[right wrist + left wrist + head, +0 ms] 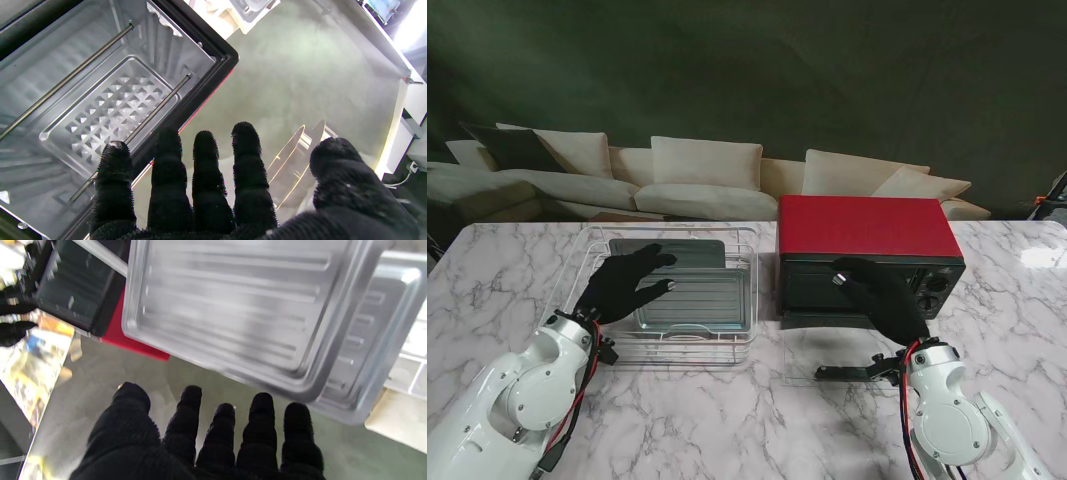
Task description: Slide the trays into the oven
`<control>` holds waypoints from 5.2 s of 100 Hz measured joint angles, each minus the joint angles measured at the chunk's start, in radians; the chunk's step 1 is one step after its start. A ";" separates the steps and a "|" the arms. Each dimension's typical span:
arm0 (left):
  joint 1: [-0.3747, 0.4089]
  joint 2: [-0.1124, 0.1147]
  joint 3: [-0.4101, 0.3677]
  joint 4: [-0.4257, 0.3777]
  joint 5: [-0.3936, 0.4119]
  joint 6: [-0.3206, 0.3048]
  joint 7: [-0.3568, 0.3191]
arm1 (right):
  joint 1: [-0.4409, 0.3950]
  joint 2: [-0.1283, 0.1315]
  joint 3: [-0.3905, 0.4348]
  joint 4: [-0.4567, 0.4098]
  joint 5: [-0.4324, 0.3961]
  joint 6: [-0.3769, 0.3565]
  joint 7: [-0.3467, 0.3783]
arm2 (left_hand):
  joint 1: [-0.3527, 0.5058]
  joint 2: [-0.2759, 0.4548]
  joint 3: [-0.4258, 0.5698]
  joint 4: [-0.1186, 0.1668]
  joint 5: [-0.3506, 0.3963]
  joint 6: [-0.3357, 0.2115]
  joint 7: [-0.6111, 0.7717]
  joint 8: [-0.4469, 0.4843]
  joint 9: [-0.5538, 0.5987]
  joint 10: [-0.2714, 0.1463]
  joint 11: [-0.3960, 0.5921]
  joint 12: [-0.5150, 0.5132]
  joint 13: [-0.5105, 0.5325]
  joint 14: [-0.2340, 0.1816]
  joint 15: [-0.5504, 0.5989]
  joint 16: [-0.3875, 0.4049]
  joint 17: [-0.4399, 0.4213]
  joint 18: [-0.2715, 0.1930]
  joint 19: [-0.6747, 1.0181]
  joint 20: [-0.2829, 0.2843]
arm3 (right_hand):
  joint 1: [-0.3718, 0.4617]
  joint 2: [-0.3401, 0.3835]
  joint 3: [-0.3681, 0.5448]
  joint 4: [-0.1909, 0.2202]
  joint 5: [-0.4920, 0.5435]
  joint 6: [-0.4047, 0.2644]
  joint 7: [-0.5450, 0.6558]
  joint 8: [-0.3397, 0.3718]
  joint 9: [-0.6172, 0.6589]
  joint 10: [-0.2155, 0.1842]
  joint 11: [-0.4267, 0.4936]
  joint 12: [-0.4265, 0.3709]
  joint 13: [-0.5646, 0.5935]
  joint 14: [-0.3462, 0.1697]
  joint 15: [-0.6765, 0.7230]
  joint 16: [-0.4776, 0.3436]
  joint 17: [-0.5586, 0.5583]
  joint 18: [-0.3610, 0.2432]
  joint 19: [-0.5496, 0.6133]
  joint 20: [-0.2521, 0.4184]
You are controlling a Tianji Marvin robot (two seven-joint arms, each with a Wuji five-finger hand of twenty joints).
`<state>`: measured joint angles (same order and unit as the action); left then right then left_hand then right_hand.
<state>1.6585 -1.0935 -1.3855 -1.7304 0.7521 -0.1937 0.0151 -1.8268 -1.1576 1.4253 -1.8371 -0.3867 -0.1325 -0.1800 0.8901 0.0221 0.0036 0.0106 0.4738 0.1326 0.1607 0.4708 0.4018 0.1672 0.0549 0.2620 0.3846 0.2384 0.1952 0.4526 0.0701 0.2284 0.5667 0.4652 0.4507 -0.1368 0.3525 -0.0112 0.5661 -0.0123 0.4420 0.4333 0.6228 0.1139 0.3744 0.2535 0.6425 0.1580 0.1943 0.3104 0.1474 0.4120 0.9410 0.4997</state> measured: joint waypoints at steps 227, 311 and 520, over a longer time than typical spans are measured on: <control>-0.265 0.097 0.118 0.060 -0.003 -0.074 -0.485 | -0.029 -0.009 0.033 -0.025 0.008 0.042 -0.025 | 0.178 -0.191 0.044 0.032 0.071 0.002 0.042 -0.030 0.317 -0.053 0.247 0.232 0.284 -0.020 0.215 0.216 0.218 -0.042 0.292 0.080 | 0.000 0.000 0.048 0.000 0.001 0.000 0.001 -0.019 0.000 0.012 0.019 0.014 0.000 0.000 0.000 0.003 0.000 0.000 -0.002 0.012; -0.284 0.078 0.135 0.107 -0.013 -0.062 -0.415 | -0.020 -0.007 0.024 -0.019 0.011 0.048 -0.011 | 0.320 -0.270 0.093 0.008 0.293 -0.080 0.379 0.038 0.636 -0.110 0.218 0.344 0.558 -0.057 0.280 0.186 0.456 -0.063 0.442 0.007 | 0.000 0.000 0.049 0.000 0.001 0.000 0.001 -0.019 0.025 0.014 0.033 0.025 0.000 0.001 0.000 0.011 0.000 0.000 -0.002 0.012; -0.375 0.048 0.322 -0.129 -0.345 0.036 -0.368 | -0.126 0.021 -0.032 -0.108 0.049 -0.007 0.104 | 0.320 -0.291 0.101 0.008 0.316 -0.072 0.419 0.055 0.652 -0.098 0.223 0.344 0.582 -0.058 0.286 0.176 0.487 -0.061 0.466 -0.005 | -0.013 -0.146 0.120 -0.057 -0.394 0.127 0.060 -0.030 -0.333 0.015 0.156 0.029 -0.032 -0.012 0.143 0.033 0.113 -0.101 0.150 0.000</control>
<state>1.2833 -1.0453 -1.0636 -1.8591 0.4074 -0.1575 -0.3526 -1.9526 -1.1370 1.3930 -1.9450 -0.3373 -0.1393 -0.0756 1.2099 -0.2688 0.1042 0.0184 0.7902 0.0602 0.5802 0.5259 1.0534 0.0689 0.2775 0.6063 0.9668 0.1800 0.4807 0.6288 0.5568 0.1670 1.0328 0.4606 0.4378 -0.2829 0.4724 -0.0679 0.1726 0.1148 0.5021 0.4029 0.2894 0.1285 0.5305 0.2822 0.6102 0.1465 0.3370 0.3439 0.2606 0.3110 1.0906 0.4996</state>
